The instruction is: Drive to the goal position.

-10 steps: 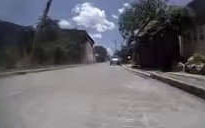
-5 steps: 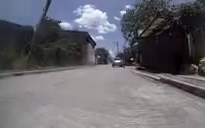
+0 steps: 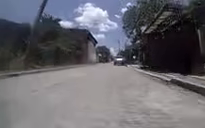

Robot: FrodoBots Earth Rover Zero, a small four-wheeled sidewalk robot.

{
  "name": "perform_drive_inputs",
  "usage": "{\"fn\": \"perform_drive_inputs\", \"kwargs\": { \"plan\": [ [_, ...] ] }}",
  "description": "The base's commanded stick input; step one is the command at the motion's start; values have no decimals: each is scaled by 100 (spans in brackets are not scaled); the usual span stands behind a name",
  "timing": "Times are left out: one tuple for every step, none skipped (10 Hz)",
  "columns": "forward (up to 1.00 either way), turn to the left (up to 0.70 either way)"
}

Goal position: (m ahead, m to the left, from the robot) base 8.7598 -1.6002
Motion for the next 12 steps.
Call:
{"fn": "perform_drive_inputs", "kwargs": {
  "plan": [
    [100, 0],
    [100, 0],
    [100, 0],
    [100, 0],
    [100, 0],
    [100, 0],
    [100, 0],
    [100, 0],
    [100, 0],
    [100, 0],
    [100, -40],
    [100, -40]
  ]
}}
